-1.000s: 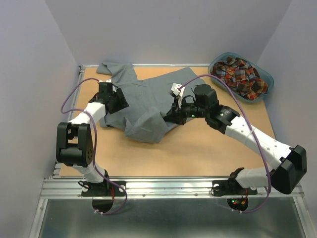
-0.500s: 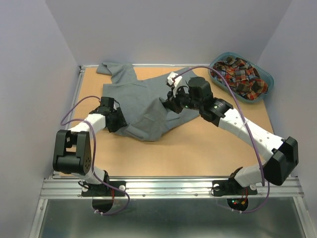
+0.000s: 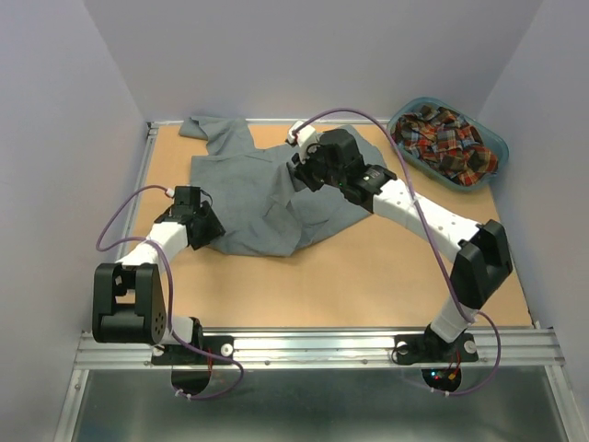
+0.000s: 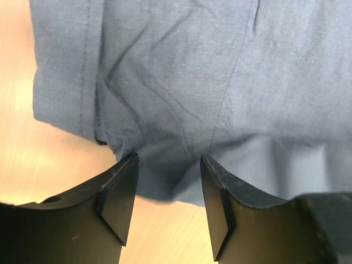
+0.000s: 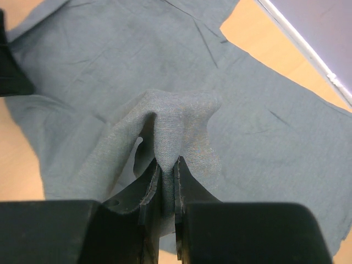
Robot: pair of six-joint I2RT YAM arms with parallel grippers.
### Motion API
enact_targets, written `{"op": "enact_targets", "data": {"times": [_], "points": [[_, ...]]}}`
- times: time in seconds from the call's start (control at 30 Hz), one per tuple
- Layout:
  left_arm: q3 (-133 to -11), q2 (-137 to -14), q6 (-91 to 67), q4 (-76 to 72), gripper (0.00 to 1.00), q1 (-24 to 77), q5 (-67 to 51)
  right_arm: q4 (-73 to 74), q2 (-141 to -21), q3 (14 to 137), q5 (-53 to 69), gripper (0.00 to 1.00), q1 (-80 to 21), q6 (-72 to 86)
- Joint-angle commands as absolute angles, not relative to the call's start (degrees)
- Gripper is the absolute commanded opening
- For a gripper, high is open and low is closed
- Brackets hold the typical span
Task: Fold and stack the long sleeve shirts
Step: Fold the shirt
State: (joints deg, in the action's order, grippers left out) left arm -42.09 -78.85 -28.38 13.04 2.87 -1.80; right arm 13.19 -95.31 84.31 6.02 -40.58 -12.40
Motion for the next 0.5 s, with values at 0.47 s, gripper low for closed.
{"op": "enact_targets", "data": {"times": [0.47], "points": [[-36.5, -70.3, -31.6, 13.7, 0.59, 2.4, -0.4, 2.9, -109.9, 99.2, -2.2, 0.02, -40.2, -17.7]]}}
